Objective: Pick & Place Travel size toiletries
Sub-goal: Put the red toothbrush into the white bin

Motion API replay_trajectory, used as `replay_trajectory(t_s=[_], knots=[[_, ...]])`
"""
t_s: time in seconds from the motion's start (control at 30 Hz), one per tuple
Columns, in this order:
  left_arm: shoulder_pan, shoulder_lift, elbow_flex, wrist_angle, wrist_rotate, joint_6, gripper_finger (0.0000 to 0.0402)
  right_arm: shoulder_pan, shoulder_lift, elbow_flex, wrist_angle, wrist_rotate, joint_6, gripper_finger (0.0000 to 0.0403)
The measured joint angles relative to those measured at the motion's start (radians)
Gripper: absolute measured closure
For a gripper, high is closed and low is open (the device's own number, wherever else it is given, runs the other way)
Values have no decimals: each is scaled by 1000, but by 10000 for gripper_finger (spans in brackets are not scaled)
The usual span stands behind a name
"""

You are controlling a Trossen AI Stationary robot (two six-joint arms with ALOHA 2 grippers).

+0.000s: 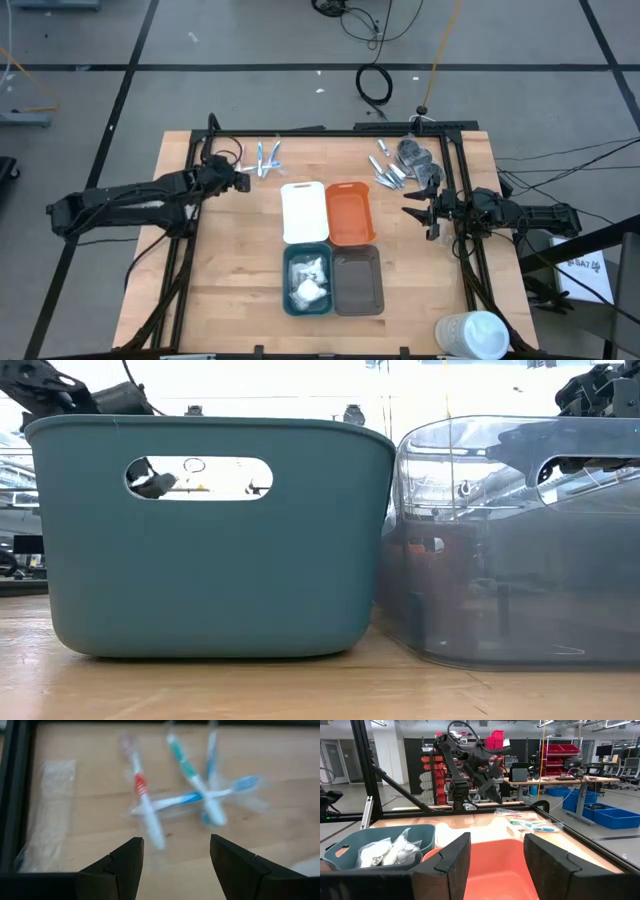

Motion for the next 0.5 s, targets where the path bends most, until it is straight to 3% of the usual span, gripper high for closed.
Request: replay_trajectory(t_s=[0.23, 0.5], knots=[[99, 143, 0, 59, 34, 50, 176, 0, 0, 0, 0, 0, 0, 231], [111, 290, 0, 176, 37, 81, 176, 0, 0, 0, 0, 0, 0, 228]])
